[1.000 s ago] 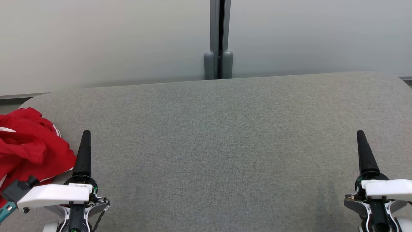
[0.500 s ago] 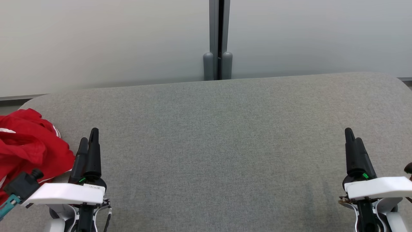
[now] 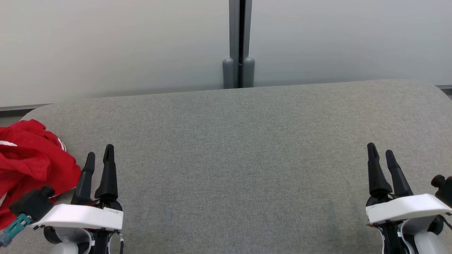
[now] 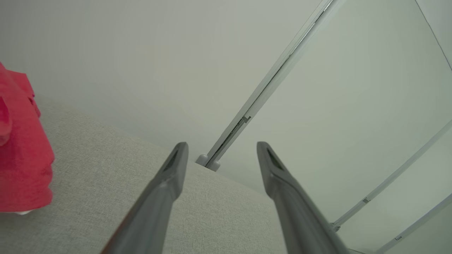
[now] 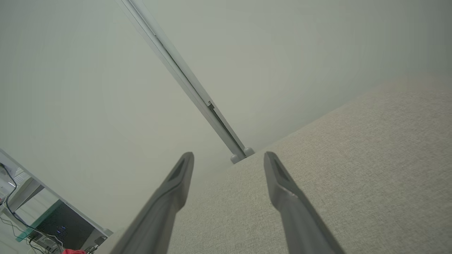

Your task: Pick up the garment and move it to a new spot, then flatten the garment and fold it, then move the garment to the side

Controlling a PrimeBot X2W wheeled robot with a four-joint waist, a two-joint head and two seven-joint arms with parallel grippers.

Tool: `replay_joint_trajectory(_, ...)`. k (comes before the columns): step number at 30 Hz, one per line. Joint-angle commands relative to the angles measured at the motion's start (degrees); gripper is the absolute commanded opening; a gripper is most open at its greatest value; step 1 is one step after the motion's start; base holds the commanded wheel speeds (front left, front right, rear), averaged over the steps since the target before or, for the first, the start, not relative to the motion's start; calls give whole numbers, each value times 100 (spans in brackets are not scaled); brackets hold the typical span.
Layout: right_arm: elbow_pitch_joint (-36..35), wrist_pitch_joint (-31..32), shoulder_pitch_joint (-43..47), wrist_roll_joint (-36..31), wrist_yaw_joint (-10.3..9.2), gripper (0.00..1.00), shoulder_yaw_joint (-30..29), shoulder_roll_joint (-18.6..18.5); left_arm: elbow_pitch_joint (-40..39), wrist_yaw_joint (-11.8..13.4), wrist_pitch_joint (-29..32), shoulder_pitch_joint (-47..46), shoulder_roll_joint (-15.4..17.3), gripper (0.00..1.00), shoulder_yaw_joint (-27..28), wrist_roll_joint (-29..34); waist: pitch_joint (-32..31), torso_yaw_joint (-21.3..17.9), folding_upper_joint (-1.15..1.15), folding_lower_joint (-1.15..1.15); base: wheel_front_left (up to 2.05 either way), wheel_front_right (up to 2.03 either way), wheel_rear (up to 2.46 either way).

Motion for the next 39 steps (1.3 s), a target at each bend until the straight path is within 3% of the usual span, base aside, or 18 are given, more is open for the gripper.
replay_joint_trajectory(1, -40, -60, -33, -183, 1, 100, 33, -41, -65, -9, -47, -34, 47, 100, -2, 187, -1, 0, 0, 0, 0, 0, 0)
replay_joint_trajectory(39, 418, -346, 6, -2248, 2, 100, 327, -4, 571, 51, -579, 144, 67, 100, -153, 2641, -63, -44, 0, 0, 0, 0, 0)
